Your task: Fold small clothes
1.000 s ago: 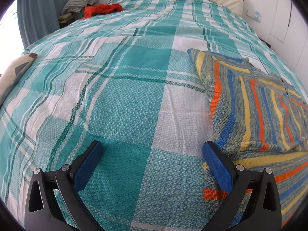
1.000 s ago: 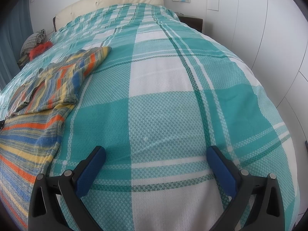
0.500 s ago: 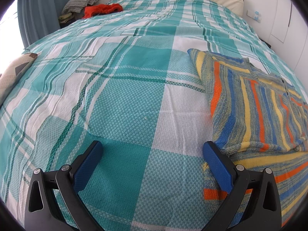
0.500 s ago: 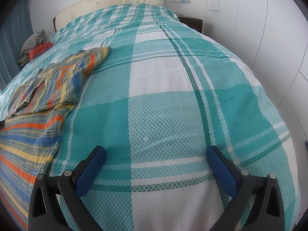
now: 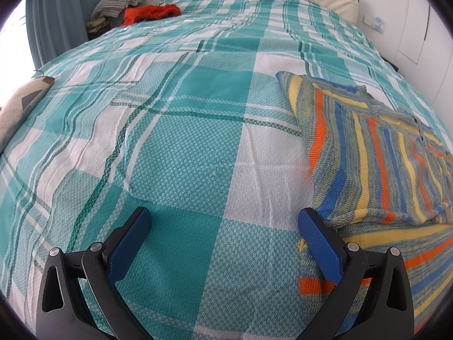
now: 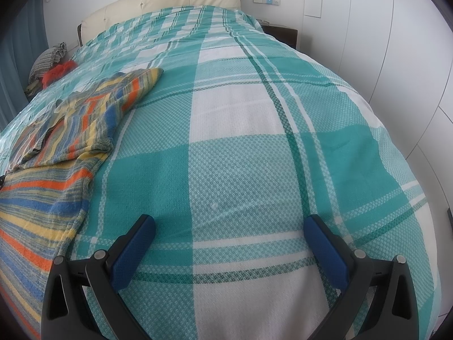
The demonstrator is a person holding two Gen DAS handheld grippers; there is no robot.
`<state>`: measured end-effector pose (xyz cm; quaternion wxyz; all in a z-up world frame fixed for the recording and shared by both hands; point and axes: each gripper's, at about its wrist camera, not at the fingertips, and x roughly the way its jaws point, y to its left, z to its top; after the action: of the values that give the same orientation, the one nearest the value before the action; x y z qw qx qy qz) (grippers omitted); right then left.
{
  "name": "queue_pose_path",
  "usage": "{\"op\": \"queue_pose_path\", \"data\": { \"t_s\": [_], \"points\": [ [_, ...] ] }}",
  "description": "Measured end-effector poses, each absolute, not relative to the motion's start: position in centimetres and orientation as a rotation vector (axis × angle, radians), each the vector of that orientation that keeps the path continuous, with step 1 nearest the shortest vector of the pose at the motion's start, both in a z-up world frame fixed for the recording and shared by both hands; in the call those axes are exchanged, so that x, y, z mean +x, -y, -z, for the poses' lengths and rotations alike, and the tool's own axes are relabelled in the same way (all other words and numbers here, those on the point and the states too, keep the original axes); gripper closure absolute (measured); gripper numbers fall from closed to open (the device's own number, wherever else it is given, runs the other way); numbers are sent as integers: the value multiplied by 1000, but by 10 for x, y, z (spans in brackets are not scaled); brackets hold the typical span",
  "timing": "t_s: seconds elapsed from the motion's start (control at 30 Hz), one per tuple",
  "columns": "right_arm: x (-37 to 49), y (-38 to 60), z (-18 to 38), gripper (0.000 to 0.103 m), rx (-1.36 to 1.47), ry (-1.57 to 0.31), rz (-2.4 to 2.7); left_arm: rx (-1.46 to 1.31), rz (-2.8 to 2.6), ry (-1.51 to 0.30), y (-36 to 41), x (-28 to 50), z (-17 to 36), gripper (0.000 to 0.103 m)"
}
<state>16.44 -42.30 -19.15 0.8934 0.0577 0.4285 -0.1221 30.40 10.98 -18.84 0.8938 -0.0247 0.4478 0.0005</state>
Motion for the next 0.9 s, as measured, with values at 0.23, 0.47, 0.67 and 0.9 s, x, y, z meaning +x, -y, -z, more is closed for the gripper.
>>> {"op": "queue_pose_path", "data": {
  "t_s": [0.23, 0.47, 0.67, 0.9],
  "points": [
    [165, 419, 191, 0, 96, -896, 269, -33, 56, -1027, -115, 309, 182, 0],
    [165, 412, 182, 0, 44, -940, 296, -73, 126, -1048, -126, 247, 164, 1],
    [154, 404, 173, 0, 11, -955, 326, -60, 213, -1090, -130, 187, 157, 1],
    [109, 387, 141, 0, 128, -1020, 157, -79, 381, -1152, -118, 110, 158, 2]
  ]
}}
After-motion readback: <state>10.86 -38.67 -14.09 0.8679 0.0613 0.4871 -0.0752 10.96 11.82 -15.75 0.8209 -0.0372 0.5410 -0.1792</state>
